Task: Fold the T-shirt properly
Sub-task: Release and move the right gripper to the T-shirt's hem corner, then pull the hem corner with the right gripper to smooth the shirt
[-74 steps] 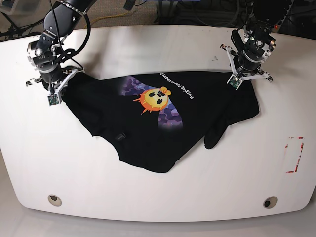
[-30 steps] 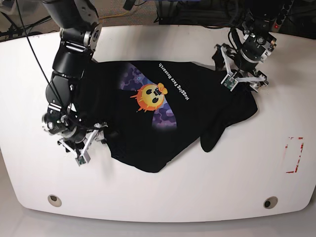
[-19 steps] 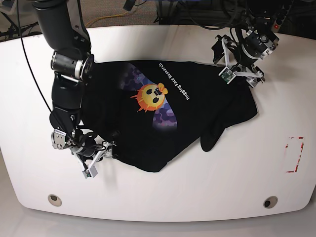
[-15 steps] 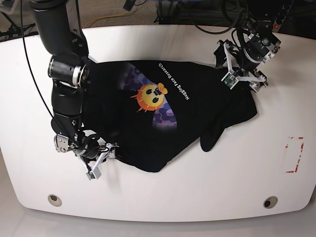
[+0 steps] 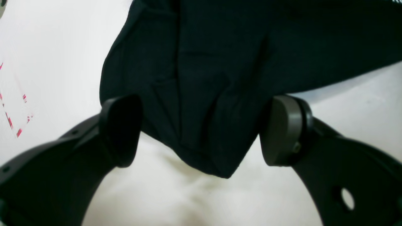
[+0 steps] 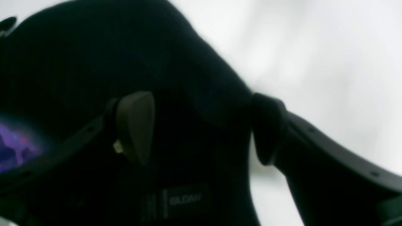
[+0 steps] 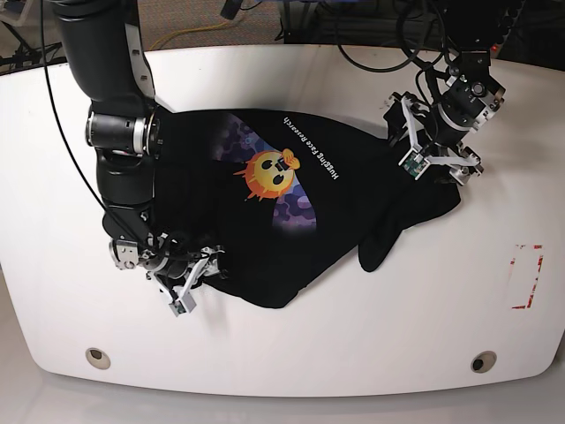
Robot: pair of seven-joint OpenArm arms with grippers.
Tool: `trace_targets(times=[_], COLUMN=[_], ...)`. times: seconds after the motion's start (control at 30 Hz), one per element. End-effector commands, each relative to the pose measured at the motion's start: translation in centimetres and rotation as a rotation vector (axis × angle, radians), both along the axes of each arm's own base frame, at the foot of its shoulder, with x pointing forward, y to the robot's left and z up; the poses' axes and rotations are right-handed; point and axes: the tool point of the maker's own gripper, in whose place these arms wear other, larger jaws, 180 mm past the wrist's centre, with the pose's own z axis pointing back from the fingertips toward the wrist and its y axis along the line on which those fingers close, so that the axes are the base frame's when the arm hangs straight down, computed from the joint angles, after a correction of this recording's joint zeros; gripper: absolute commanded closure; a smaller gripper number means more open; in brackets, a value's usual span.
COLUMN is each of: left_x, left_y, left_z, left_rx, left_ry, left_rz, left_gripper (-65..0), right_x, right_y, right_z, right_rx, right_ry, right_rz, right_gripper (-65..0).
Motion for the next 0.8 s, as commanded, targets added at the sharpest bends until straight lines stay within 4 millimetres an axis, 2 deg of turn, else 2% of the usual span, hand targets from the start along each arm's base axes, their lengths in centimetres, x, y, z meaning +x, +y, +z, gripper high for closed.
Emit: trace_targets(times=[0.0,0.17,0.47,0.63,0.7,0.77], left_x=[0.5,0.3,0.1,-0.2,-0.2,-0.2], left_y=[0.0,0.0,0.1,0.2,0.2,0.3], left_z=[0.9,0.7,0.5,0.3,0.3,0.2], left_rx=[-0.006,-0.006,-0.003,0.000,0.000,0.003], left_ry=[-0.034,-0.028,-0.019,-0.011,-0.011,-0.010], left_rz=[-0.002,-0.002,0.000,0.000,0.000,-0.001], left_gripper=[-52.5,-52.5,-52.5,-52.5,-52.5,-52.5], right_x=[1.9,1.3,-0.9,-1.1,-1.6,-1.7], right_y=[-0.4,-2.3,-3.1,0.3,1.2,2.2], right_z=[2.5,1.0,-2.0,-2.4,-3.0,-3.1], right_rx=[0.014,-0.013,-0.018,0.026,0.037,0.049], right_ry=[-0.073,-0.064,-0.047,-0.037,-0.026,-0.022], right_rz=[-0.016,-0.086,-0.143,-0.111,-0.102,-0.093], right_gripper=[-46.0,-46.0,-44.7,-29.2,-27.4,-29.2])
